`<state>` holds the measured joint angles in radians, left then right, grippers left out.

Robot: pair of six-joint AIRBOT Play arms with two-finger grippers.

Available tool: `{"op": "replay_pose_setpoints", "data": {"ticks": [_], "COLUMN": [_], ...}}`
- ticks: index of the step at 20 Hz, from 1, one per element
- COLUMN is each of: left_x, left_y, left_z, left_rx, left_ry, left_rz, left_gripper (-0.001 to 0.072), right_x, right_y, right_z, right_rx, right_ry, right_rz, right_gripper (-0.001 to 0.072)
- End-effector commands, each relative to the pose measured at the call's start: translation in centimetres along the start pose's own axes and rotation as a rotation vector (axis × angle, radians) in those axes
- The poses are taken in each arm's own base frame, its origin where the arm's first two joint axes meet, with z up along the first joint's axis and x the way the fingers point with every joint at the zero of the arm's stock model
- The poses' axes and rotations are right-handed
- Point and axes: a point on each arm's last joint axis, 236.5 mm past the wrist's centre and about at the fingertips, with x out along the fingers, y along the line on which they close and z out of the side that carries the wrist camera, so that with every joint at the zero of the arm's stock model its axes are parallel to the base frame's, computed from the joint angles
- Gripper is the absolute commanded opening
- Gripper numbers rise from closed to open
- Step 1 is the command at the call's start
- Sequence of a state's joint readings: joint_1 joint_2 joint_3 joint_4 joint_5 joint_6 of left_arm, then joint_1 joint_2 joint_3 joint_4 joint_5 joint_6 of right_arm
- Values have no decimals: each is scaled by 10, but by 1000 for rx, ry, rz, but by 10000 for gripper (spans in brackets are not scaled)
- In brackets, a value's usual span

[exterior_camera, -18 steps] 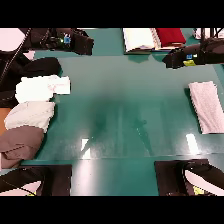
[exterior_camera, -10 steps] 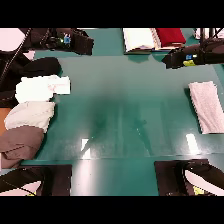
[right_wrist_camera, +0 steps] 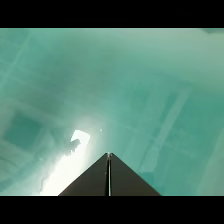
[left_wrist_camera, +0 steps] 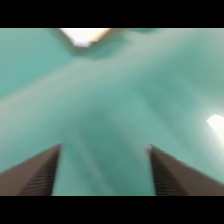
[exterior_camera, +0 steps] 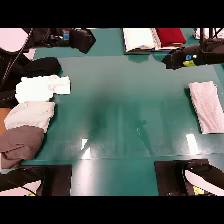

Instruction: Fold the shirts.

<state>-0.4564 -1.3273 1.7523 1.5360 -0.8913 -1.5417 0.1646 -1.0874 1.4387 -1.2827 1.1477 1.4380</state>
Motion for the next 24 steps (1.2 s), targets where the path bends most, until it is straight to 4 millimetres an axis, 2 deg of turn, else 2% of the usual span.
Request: {"op": "replay_pose_setpoints", "data": {"ticks": [1, 4, 7, 9, 12, 15, 21, 22, 23, 24], "left_x": [21, 49, 76, 91, 112, 128, 145, 144, 141, 137], "left_y": [106, 195, 254, 283, 315, 330, 335, 335, 334, 335], "left_z": [-28, -93, -162, -200, -236, -258, -267, -268, -267, -260], "left_rx": [-47, -172, -244, -279, -302, -314, -303, -308, -312, -312], "left_ry": [72, 221, 354, 407, 416, 413, 385, 391, 401, 399], "left_rz": [261, 394, 465, 494, 521, 529, 525, 525, 526, 529], "left_gripper": [649, 650, 650, 649, 650, 650, 647, 583, 280, 34], "right_x": [0, 0, 0, 0, 0, 0, 0, 0, 0, -1], "right_y": [0, 0, 1, 1, 0, 1, 1, 1, 1, 2], "right_z": [-1, -1, -1, -1, -1, -1, -1, -1, -1, 0], "right_rx": [0, -1, 0, -1, -1, 0, 0, 1, 1, 3], "right_ry": [6, 6, 6, 6, 5, 5, 6, 6, 5, 2], "right_rz": [1, 1, 2, 1, 1, 2, 3, 3, 4, 8], "right_gripper": [18, 18, 17, 18, 18, 18, 18, 18, 18, 17]}}
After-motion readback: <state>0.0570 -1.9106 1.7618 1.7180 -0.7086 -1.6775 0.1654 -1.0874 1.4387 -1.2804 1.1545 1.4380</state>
